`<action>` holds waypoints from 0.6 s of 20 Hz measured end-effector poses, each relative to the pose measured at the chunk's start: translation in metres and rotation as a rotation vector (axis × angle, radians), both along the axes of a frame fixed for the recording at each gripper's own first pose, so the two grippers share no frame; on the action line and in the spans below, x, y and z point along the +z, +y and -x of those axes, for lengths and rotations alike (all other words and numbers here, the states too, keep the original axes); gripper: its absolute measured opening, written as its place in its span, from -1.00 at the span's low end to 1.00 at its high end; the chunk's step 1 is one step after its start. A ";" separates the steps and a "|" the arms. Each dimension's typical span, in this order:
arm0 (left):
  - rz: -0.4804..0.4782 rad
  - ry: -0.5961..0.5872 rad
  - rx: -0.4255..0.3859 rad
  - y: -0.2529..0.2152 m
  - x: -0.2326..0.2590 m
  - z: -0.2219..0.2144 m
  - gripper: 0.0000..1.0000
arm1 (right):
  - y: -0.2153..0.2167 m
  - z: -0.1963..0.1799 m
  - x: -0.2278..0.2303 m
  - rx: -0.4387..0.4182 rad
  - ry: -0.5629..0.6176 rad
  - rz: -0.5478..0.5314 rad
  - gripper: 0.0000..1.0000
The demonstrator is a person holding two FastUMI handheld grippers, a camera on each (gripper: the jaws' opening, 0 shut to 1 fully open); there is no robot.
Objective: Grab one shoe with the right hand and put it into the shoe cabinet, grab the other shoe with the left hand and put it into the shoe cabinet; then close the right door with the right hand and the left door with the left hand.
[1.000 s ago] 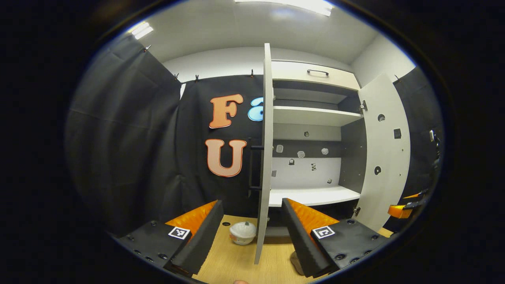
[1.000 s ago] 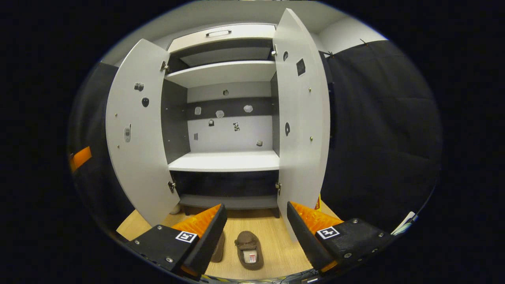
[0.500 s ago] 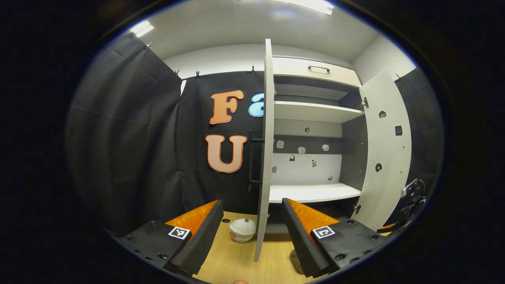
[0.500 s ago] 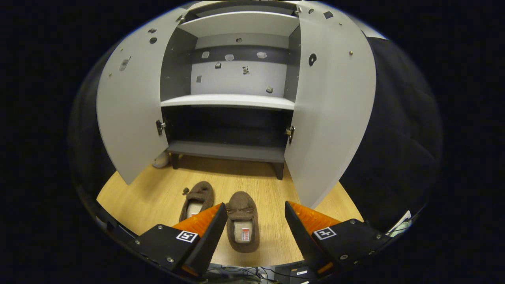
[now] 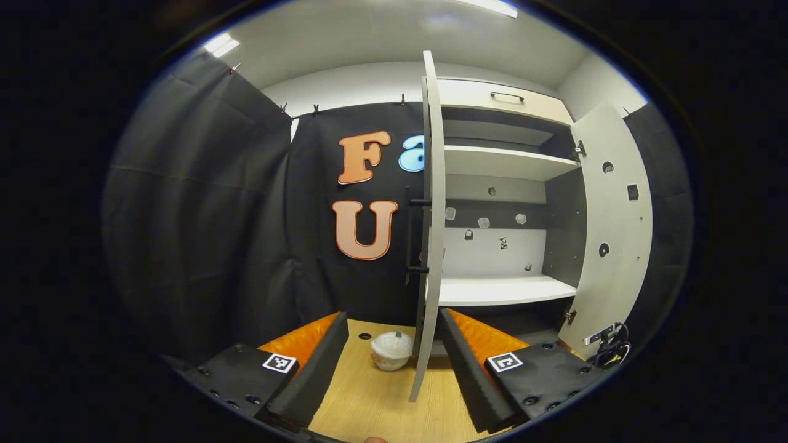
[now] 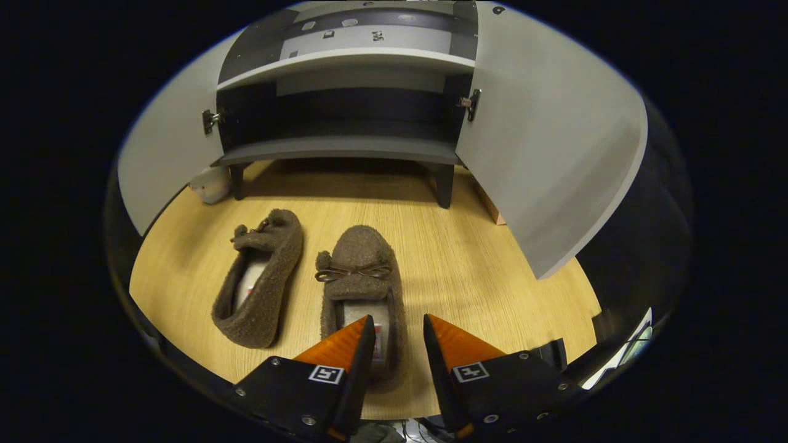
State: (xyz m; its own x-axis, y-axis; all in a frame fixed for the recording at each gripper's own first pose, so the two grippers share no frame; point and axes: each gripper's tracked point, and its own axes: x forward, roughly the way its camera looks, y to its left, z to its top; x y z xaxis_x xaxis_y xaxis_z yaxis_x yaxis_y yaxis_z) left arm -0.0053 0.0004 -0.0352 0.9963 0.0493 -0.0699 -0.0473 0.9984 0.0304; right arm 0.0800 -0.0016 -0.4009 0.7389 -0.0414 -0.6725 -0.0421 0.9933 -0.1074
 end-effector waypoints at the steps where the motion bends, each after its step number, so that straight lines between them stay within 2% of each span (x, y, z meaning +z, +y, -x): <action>1: -0.003 0.005 0.004 0.001 -0.002 0.000 0.93 | 0.000 -0.002 -0.008 -0.007 0.019 -0.012 -0.05; 3: -0.004 0.016 0.014 0.004 -0.006 0.000 0.94 | -0.002 -0.006 -0.019 -0.031 0.048 -0.031 -0.21; 4: -0.009 0.019 0.020 0.005 -0.008 0.001 0.94 | -0.003 -0.006 -0.023 -0.047 0.056 -0.043 -0.46; 5: -0.014 0.022 0.025 0.007 -0.009 0.003 0.94 | -0.004 -0.008 -0.023 -0.066 0.060 -0.053 -0.47; 6: -0.019 0.024 0.029 0.008 -0.011 0.003 0.94 | -0.005 -0.009 -0.020 -0.081 0.060 -0.055 -0.70; 8: -0.021 0.025 0.036 0.012 -0.011 0.003 0.94 | -0.005 -0.007 -0.012 -0.089 0.064 -0.060 -0.87; 12: -0.006 0.015 0.038 0.011 -0.010 0.003 0.94 | 0.003 -0.007 0.025 -0.082 0.040 -0.035 -0.94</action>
